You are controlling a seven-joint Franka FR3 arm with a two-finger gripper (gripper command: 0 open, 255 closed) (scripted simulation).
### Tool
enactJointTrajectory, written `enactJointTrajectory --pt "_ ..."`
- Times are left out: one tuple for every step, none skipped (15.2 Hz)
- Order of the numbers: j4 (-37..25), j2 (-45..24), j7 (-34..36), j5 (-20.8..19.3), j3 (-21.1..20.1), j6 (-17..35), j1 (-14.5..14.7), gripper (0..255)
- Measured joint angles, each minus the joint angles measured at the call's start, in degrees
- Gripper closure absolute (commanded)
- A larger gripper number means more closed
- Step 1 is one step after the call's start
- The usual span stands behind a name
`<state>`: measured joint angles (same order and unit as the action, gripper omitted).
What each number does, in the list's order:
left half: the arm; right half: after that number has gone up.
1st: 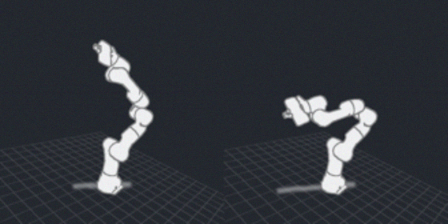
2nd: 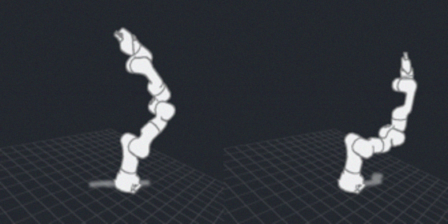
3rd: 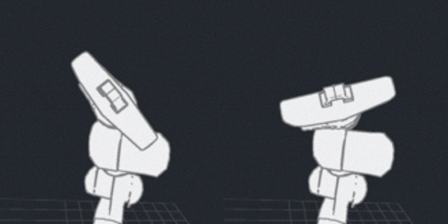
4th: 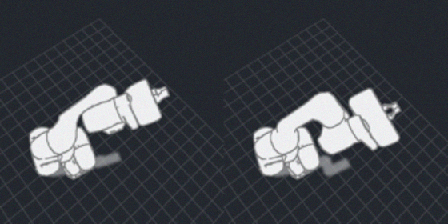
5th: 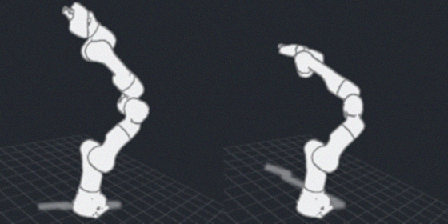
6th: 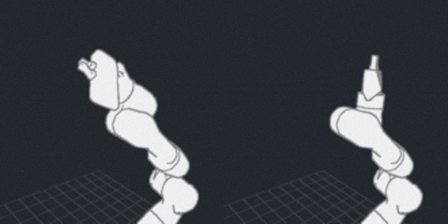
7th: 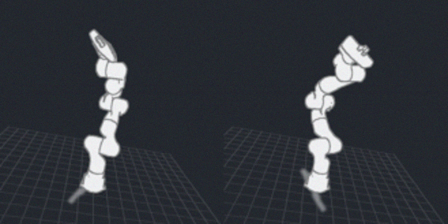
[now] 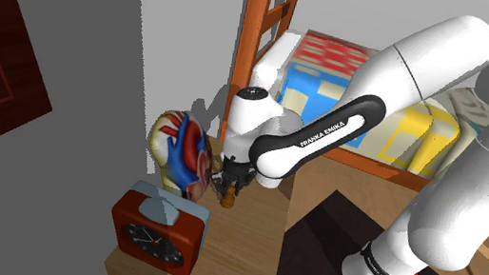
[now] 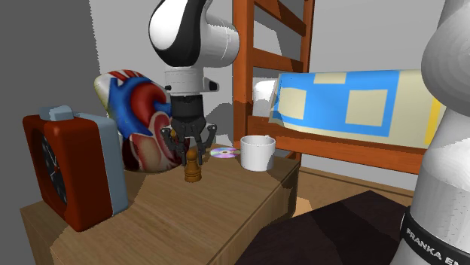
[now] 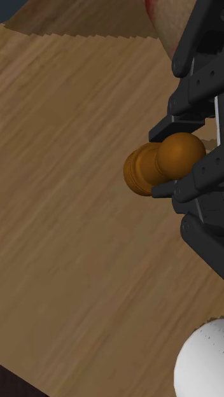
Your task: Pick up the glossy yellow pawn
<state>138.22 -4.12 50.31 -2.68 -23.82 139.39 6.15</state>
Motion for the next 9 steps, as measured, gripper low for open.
enactJointTrajectory --pt "-0.01 -0.01 0.0 0.0 0.0 0.0 0.0 255" --pt "-0.02 -0.02 0.01 -0.01 0.0 -0.01 0.01 255" --pt "-0.02 -0.02 0.01 -0.01 -0.01 -0.01 0.01 255" --pt "-0.06 -0.07 -0.01 -0.05 0.01 0.03 0.0 255" --pt "-0.14 0.21 -0.18 0.16 -0.01 -0.36 -0.04 255" --pt "-0.28 0.67 -0.45 0.47 -0.03 -0.94 -0.09 255" --pt "-0.21 1.4 -0.79 0.93 -0.08 -1.54 -0.13 255" --pt "-0.43 2.04 -1.12 1.33 -0.1 -2.34 -0.17 255" --pt "-0.79 2.39 -1.26 1.56 -0.13 -3.01 -0.16 255"
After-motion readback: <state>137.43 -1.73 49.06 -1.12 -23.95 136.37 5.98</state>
